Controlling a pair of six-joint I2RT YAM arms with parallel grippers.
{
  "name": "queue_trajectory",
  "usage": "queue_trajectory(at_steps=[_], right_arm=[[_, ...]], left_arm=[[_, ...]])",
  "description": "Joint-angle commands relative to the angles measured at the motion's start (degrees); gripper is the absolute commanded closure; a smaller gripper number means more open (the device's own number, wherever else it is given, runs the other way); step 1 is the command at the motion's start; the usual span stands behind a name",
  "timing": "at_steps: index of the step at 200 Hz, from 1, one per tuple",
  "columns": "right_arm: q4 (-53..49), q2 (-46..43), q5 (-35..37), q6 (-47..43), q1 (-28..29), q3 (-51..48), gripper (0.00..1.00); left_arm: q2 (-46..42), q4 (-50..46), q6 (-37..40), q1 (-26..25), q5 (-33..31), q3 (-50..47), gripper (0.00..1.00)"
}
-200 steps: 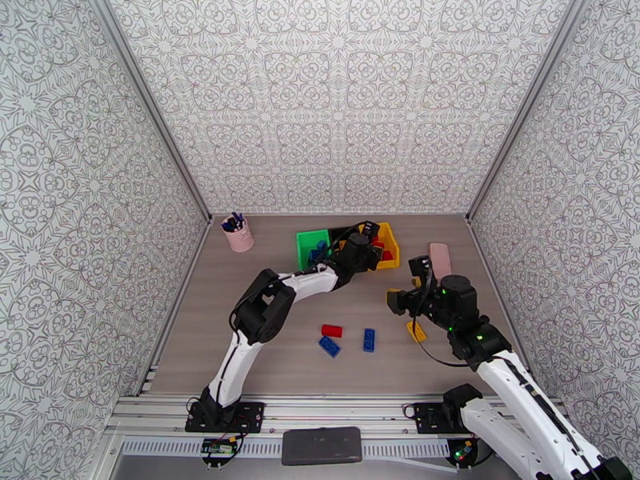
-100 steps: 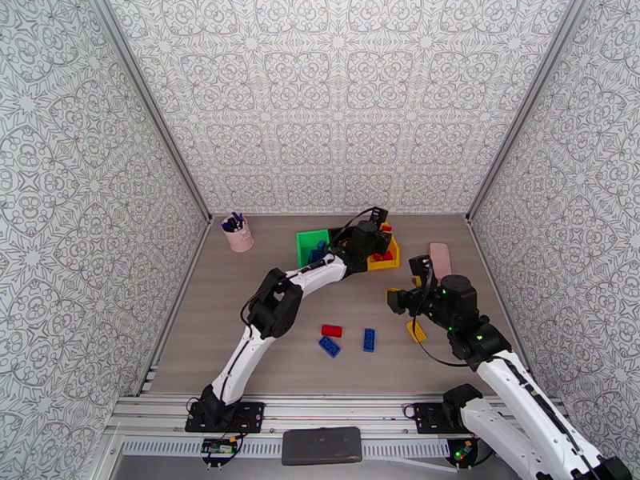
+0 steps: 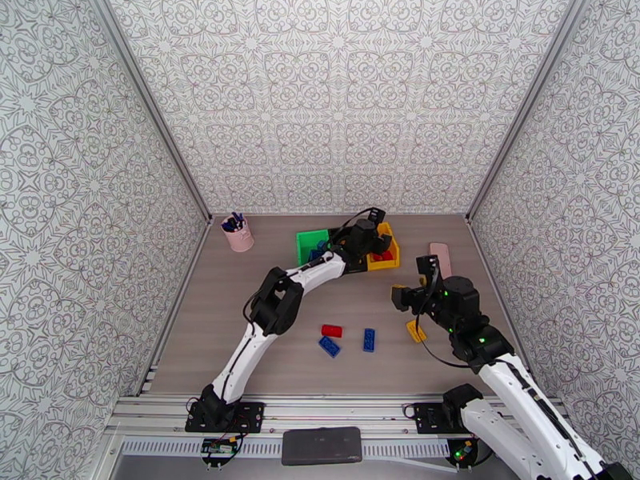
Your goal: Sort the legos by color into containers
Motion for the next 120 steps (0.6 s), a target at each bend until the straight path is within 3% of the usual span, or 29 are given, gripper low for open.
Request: queue_trajectory(at_steps=[1, 63, 120], right_arm=[[-4.7, 1.2, 6.7, 3.2, -0.3, 1.9, 0.13], [-15.7, 5.6, 11.7, 13.9, -0.3, 2.9, 0.15], [-23.8, 17.1, 8.8, 18.3, -0.3, 5.0, 0.14]], left_arm=[[-9.4, 4.2, 2.1, 0.0, 2.9, -7.2, 0.24], [-35.1, 18.4, 1.0, -2.1, 3.3, -42.5, 0.05], [-54.1, 17.4, 8.9, -4.3, 16.3, -63.2, 0.00]])
